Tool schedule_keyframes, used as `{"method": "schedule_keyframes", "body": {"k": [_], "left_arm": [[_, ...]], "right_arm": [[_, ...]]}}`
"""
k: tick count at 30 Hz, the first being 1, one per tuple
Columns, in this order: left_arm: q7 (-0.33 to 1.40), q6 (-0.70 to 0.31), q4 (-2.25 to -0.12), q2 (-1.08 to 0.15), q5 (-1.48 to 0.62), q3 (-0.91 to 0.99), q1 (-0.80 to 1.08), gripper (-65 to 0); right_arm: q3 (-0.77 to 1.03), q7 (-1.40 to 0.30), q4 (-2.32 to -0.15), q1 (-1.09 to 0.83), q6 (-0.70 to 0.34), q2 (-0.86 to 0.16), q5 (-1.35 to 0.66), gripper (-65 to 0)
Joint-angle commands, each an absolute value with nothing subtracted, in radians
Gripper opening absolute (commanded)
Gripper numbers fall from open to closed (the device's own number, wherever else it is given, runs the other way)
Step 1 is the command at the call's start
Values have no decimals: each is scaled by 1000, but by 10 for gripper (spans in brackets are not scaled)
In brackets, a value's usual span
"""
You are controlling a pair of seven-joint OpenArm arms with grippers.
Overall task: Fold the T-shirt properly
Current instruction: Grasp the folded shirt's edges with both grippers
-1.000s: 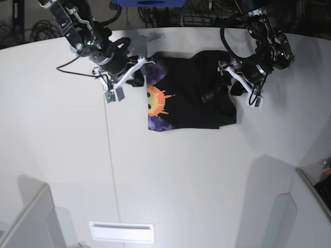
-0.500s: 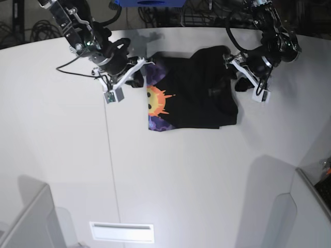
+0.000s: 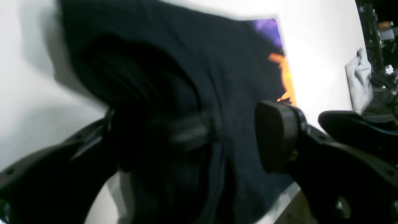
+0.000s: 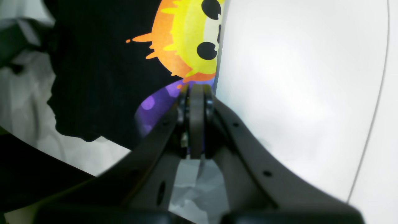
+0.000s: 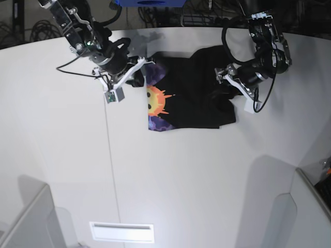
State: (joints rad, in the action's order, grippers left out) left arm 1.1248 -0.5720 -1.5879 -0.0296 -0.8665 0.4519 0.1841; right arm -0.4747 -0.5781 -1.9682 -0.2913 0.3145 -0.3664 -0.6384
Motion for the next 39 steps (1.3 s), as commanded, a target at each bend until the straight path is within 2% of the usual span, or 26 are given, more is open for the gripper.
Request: {"method": "schedule_keyframes", "body": {"k": [1,10,17,23,31,35,39], "left_arm": [[1113,-568,-1595,-38,-869,452,179,-117],[1119,-562,-1601,-35,-808,447,156,-118],[1121,-561,-1719,-73,-808,455,222,-118],[1116,-561,-1659,-85,-803,490,223,-118],[1115,-559,-1638,-81,-802,435,193,-118],[1112,-464,-1586,-79,-809,381,166,-118],[1112,-461,-1564,-79,-811,372,148,-118]], "right_arm": [[-469,-561,-1983,-285,306,-372,-639,-650],[-469,-561,-1983,-278,306,-372,-639,-650],[-469,-561,-1982,-277,306,-372,-639,-650],[-472,-564,-1982,-262,306,-371,-639,-650],[-473,-565,-1982,-248,306,-369,-639,-650],[-473,-565,-1982,-248,306,-369,-639,-650],[-472,-565,-1982,-251,306,-369,-639,-650]]}}
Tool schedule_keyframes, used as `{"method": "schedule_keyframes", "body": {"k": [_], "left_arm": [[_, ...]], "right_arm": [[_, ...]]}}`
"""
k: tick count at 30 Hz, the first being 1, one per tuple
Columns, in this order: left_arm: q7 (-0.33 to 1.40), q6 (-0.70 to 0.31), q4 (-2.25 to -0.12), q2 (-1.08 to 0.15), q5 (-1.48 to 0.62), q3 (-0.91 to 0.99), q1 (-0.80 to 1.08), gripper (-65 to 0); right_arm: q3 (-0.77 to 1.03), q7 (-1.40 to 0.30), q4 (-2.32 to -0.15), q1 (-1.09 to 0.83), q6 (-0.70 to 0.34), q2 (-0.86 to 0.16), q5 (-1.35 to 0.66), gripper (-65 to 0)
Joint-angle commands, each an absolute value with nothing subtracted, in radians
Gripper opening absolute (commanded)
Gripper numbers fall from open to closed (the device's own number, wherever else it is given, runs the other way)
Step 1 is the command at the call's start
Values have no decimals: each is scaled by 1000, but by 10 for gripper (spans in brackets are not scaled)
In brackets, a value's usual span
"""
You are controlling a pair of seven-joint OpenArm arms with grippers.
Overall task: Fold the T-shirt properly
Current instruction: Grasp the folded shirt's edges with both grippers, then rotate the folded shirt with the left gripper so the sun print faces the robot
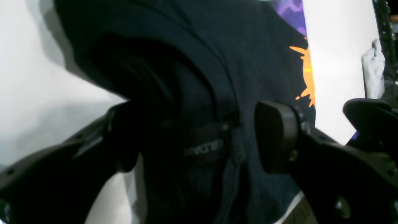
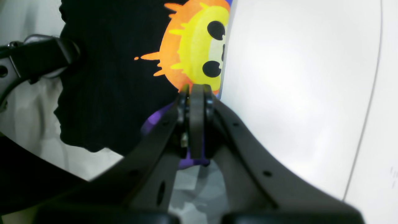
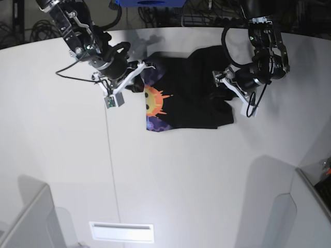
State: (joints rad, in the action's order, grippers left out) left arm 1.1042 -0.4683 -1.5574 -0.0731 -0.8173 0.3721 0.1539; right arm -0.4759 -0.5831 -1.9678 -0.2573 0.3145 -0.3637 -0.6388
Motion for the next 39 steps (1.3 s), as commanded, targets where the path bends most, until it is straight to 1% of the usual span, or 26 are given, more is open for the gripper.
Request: {"method": "schedule_keyframes", "body": {"k": [1,2,3,4,5,7,9,12,13,16,19,24,26,30,34,36,39], "left_arm": [[1112,-460,-1560,-77,-811,371,143,-120],[1112,-458,-1555,-70,-806,371,143,-123],[1113,-456,-1549,-65,-803,371,142,-146],[1113,-456,-1543,-64,-803,371,136,-183],[1115,-456,-1534,-64,-803,367,127,-230],[1115,-455,-1500,-65,-803,329,114,-367],[1113,-455,-1478,-65,-802,295,99,-489],[1113,-453,-1448,-74,-800,268,79,-632],[1113,-453,-1440,-84,-800,255,73,-650],[1115,-453,-1443,-122,-800,205,61,-650],[1119,-452,-1440,-193,-800,108,13,-650],[1119,-384,-1438,-328,-802,-122,-94,-650],[1119,-374,-1437,-361,-802,-189,-133,-650],[1119,-372,-1434,-392,-802,-309,-206,-650],[1116,-372,-1434,-410,-800,-487,-302,-650],[1115,-372,-1437,-414,-796,-579,-352,-650],[1115,-372,-1442,-406,-722,-684,-407,-650]], "right_arm": [[-470,-565,-1982,-252,306,-369,-639,-650],[-470,-565,-1982,-252,306,-369,-639,-650],[-470,-565,-1982,-252,306,-369,-639,-650],[-470,-564,-1982,-252,306,-369,-639,-650],[-469,-564,-1982,-252,306,-369,-639,-650],[-469,-564,-1982,-251,306,-369,-639,-650],[-469,-562,-1982,-251,306,-369,-639,-650],[-467,-561,-1982,-249,306,-369,-639,-650],[-467,-561,-1982,-249,306,-369,-639,-650],[-464,-561,-1982,-252,306,-371,-639,-650],[-429,-562,-1980,-263,306,-371,-639,-650],[-355,-561,-1980,-294,306,-371,-639,-650],[-334,-561,-1980,-306,306,-371,-639,-650],[-280,-561,-1965,-331,306,-369,-639,-650],[-234,-561,-1925,-349,306,-367,-639,-650],[-200,-559,-1917,-366,306,-346,-639,-650],[-128,-562,-1917,-404,306,-314,-639,-650]]}}
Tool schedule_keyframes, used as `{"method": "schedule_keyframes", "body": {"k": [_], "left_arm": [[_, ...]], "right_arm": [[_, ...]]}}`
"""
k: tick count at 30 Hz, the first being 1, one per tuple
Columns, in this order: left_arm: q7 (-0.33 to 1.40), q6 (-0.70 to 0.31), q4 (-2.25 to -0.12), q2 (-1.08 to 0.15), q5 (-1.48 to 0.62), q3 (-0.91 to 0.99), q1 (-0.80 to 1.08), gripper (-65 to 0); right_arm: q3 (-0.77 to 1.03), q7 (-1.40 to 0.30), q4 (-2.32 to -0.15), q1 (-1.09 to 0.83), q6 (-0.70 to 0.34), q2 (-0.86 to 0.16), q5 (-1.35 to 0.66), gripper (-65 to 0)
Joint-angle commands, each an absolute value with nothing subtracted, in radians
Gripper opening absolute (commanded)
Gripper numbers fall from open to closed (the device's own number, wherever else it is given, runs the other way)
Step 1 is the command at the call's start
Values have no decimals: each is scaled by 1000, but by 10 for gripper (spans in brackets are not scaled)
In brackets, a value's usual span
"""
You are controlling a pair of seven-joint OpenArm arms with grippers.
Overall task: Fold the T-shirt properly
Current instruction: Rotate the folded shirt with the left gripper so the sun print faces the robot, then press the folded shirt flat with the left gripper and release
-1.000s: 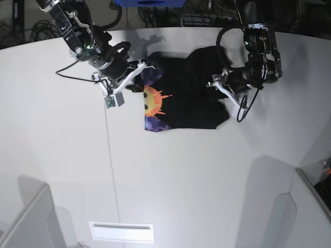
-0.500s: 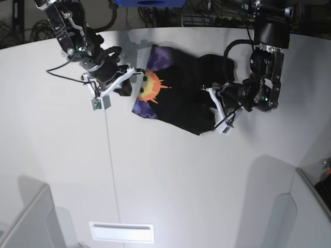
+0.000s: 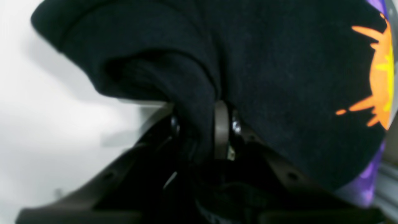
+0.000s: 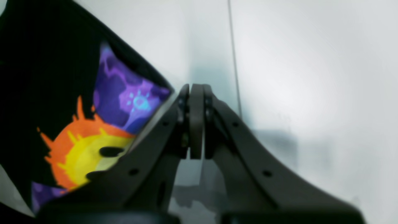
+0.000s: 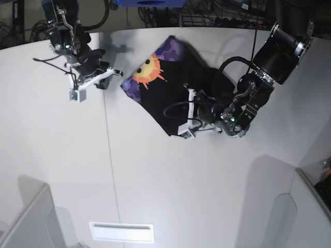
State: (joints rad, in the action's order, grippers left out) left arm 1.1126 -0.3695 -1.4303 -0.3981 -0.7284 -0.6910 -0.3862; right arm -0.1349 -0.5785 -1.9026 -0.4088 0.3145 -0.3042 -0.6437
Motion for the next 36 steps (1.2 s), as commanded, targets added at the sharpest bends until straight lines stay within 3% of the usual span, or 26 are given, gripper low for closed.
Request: {"method": "schedule_keyframes", "body": {"k": [1,6,14,18,36], "left_arm": [[1115,-375,-1442,-404,-691,-707,-420,-650],[1113,-386,-1442,-346,-516,-780,-460,-650],[1110,-608,-1443,-260,-263,-849,-501,-650],[1029,-698,-1443,-232,-124,-851,-493,-650],[1006,-698,-1442,-206,-91,-961,-492,-650]], "right_arm": [[-108,-564,-1917,-412,306,-306,-639,-650],[-48,-565,-1917,-447,306,-292,-639,-650],[35,-565,-1916,-489,306,-237,-639,-650],[35,-565,-1916,-496,306,-232,-639,-650],[77,-562,-1847,-501,306,-193,-639,-650]]}}
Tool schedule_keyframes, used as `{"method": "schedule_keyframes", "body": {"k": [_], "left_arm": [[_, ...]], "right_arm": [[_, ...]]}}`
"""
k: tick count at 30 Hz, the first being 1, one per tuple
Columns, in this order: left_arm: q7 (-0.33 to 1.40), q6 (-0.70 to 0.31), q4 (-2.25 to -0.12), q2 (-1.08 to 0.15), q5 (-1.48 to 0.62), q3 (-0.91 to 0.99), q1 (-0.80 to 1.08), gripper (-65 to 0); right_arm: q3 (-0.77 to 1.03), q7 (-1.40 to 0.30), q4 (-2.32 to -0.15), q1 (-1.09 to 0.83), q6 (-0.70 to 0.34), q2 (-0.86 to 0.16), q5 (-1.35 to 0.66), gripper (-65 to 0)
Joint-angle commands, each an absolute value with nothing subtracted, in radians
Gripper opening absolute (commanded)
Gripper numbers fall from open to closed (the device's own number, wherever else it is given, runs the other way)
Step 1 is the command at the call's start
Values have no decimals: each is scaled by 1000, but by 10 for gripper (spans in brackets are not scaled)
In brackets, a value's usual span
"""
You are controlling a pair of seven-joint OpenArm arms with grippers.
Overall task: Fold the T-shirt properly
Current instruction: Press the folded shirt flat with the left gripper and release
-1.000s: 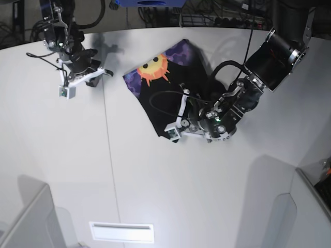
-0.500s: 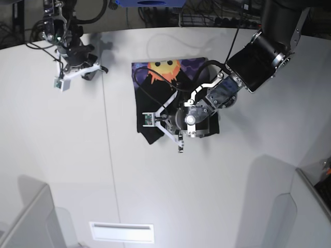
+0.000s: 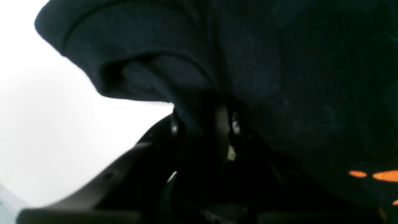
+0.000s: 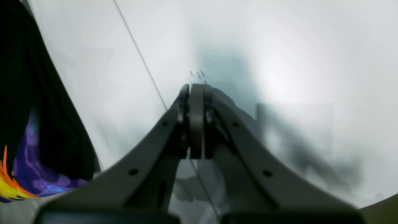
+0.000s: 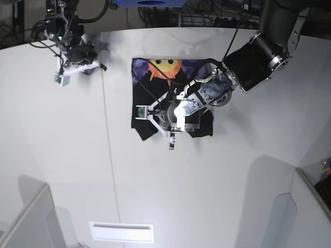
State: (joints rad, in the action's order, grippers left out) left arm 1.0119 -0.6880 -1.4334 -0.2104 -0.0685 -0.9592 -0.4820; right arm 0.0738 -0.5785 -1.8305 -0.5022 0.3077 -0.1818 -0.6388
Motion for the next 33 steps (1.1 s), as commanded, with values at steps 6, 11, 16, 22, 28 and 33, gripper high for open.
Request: {"method": "schedule_keyframes", "body": {"k": [6,11,16,22,28,33], "left_arm": [[1006,-698,-1442,-206,-91,-961,-492,-650],[1010,-698,-1442,-208,-85,-961,-492,-650],[1010,-698,-1437,-208,-85,-957,-498,-650],[1010,-698,-1442,-206,-84,-952,-503,-495],[1010,-698,-1443,-205,-85,-954,-524,-306],[1010,-698,-1443,-205,-91,-951,-570,-281]], "right_arm": [[77,-562,-1847,-503,306,-193,-639,-650],[73,-562,-1847,-503,306,-193,-639,-650],[70,-561,-1847,-503,306,-191,-639,-650],[68,-561,-1847,-503,306,-189,-639,-650],[68,-562,-1847,-503,306,-189,-639,-650],[67,-562,-1847,-503,306,-189,-639,-650]]}}
